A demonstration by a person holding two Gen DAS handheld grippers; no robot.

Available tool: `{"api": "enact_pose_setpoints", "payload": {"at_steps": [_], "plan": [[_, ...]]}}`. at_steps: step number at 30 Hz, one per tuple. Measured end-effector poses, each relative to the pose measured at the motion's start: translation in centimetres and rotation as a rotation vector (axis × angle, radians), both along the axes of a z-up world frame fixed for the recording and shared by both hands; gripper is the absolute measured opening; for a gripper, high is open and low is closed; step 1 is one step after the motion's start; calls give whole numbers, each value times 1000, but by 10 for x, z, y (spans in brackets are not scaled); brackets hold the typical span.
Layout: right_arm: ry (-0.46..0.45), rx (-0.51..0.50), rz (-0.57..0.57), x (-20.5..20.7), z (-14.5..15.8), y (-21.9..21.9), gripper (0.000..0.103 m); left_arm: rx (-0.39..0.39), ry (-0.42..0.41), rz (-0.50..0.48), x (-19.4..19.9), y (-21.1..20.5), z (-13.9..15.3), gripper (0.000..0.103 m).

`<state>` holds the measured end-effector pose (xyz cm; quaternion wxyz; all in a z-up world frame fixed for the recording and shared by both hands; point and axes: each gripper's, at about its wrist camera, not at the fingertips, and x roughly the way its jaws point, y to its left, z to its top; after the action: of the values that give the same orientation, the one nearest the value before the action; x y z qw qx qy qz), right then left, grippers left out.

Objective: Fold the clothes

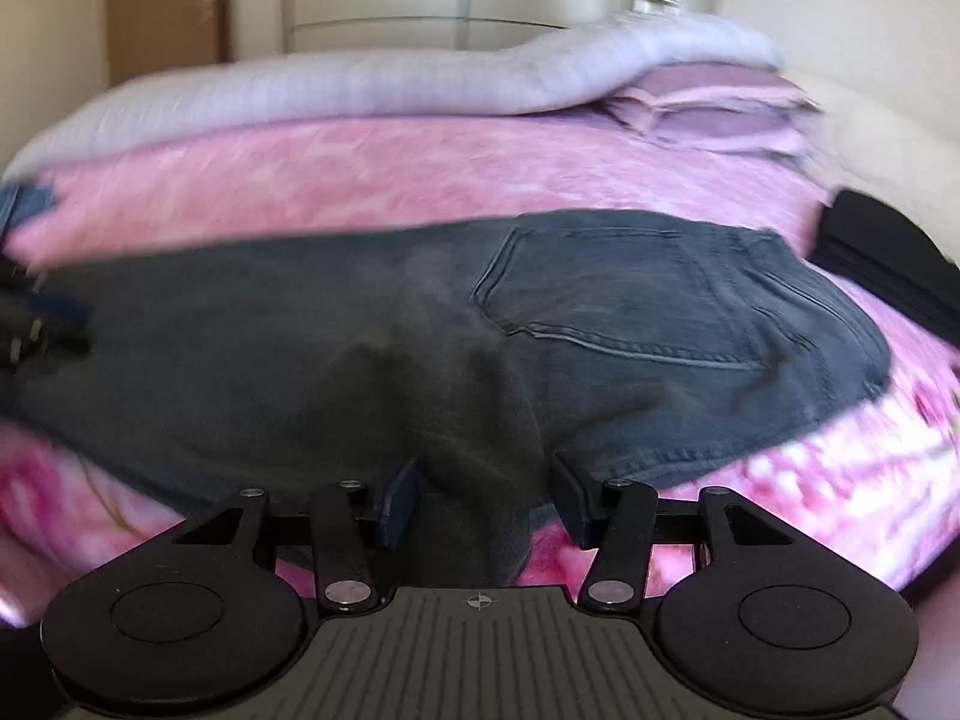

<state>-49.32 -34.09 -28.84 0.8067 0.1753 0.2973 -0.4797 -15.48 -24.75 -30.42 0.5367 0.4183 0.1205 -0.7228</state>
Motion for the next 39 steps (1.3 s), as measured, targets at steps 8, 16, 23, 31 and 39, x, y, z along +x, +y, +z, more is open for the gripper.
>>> {"api": "enact_pose_setpoints", "payload": {"at_steps": [8, 16, 23, 31, 39], "plan": [[-32, 9, 26, 18, 11, 49, 61, -8, 34, 279, 91, 78, 3, 23], [-102, 39, 9, 37, 21, 65, 74, -7, -35, 543, 151, 140, 8, 29], [-149, 51, 72, 56, 27, 80, 77, -53, -25, 729, 184, 189, 20, 29], [-144, 27, 162, 100, 37, 79, 77, -66, 9, 766, 198, 205, 22, 29], [-77, 4, 290, 153, 33, 94, 77, -76, 39, 745, 201, 200, 10, 28]]}}
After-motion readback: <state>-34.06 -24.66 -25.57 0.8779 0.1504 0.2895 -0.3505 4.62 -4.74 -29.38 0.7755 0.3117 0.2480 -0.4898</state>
